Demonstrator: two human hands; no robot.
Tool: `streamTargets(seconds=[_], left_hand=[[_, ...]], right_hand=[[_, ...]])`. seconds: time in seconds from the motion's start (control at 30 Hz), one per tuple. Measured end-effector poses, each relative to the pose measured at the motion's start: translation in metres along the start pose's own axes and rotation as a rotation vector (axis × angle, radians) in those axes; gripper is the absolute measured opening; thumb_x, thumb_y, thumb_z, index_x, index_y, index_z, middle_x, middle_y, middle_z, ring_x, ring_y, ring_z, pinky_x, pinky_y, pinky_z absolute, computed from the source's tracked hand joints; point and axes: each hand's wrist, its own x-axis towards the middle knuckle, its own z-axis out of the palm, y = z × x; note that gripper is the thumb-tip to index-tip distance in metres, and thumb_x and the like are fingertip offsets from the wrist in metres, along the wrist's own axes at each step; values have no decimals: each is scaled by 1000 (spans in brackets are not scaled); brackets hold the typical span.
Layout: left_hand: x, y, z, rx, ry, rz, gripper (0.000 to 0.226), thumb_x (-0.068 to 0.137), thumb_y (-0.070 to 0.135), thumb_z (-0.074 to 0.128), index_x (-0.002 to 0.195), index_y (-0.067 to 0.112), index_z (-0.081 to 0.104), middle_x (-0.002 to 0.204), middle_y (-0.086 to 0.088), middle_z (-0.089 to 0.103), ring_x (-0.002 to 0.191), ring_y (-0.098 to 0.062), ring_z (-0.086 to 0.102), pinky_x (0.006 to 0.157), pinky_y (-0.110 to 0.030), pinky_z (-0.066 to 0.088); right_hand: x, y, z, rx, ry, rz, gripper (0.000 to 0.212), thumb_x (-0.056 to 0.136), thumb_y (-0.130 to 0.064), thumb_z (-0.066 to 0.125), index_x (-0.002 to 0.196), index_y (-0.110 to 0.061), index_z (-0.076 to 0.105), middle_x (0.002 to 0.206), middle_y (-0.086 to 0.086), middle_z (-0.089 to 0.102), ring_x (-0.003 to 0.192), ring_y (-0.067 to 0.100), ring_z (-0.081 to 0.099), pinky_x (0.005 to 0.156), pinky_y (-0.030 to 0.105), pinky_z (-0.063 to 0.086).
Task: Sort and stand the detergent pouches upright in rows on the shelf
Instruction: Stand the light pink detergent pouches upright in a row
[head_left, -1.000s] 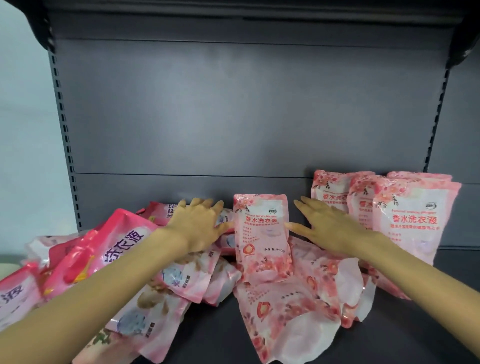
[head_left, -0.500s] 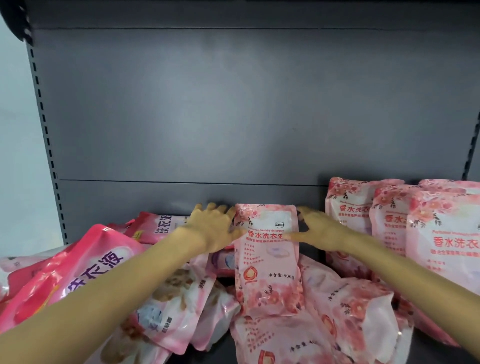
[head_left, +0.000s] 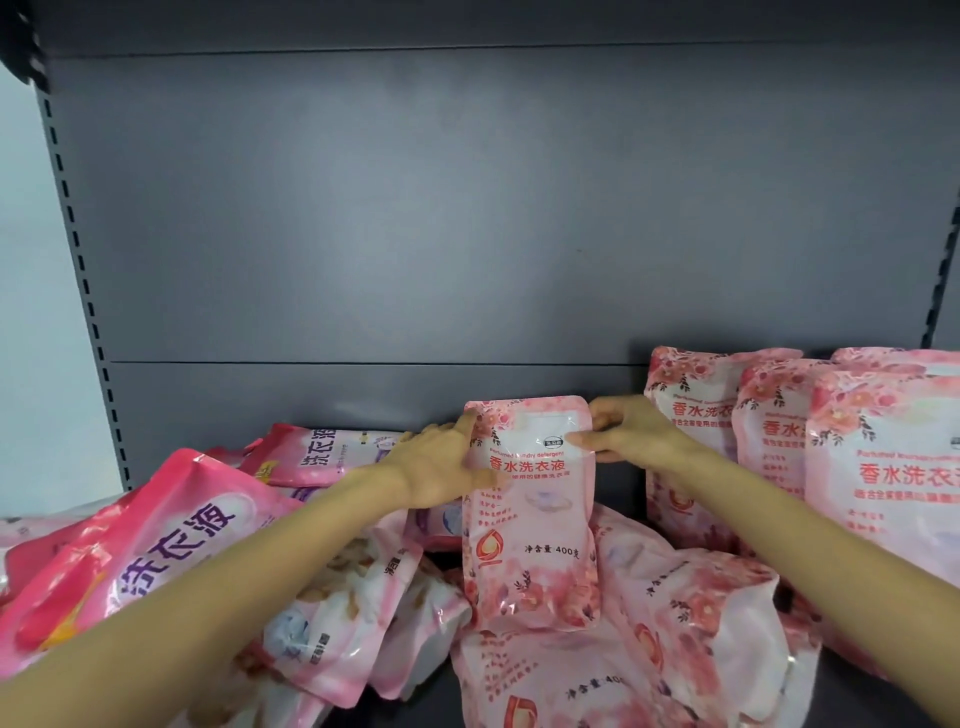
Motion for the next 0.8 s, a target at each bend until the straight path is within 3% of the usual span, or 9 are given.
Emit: streamTargets(seconds=[0.1,0.27,0.37,0.47,0.6,0.7,0.8], left_hand=[[-4,1,-3,-291,47,3,83,87,40,60,148,17,9,134,0,52,121,-22,50,102,-32,38],[-12,2,-9,-640,180,-35,84,84,18,68,147,12,12,117,-3,57,101,-20,60,88,-28,48],[-20,2,-14,-710,284,-18,63,84,9,66,138,7,33,98,-1,61,88,-19,62,77,-27,51],[-29,-3,-20,-674,401,-9,30,84,9,66,112,9,57,78,7,64,73,-8,62,69,-16,49],[-44,-8,-28,-926,398,-30,5,86,9,64,90,10,62,81,-4,67,67,-11,65,71,-23,56],[-58,-5,-33,-1040,345,-25,7,89,11,59,93,6,63,78,1,68,57,0,64,57,-13,52],[-71,-5,-36,-1118,299,-17,8,91,15,57,90,12,64,80,5,70,66,-1,67,58,-12,51]], right_hand=[[-5,-7,-2,49,12,-25,11,80,0,68,78,-9,62,72,1,62,59,-2,63,54,11,51],[-17,-23,-8,149,7,-19,8,81,-2,68,88,-4,65,79,3,66,64,2,66,57,12,53],[-26,-31,-8,224,20,-12,12,80,-5,70,91,-2,65,82,4,66,70,6,67,60,14,55],[-36,-41,-6,288,9,-33,9,79,-4,70,87,-7,66,84,3,68,72,7,67,62,17,56],[-52,-54,-4,354,-30,-55,9,80,-6,69,89,-8,66,89,2,71,76,8,69,62,16,55],[-61,-57,-4,430,-55,-44,15,81,-10,68,96,-6,66,93,4,72,80,11,70,63,16,54],[-69,-59,-3,529,-76,-15,14,81,-14,67,94,-10,68,94,2,74,86,12,70,67,17,55]])
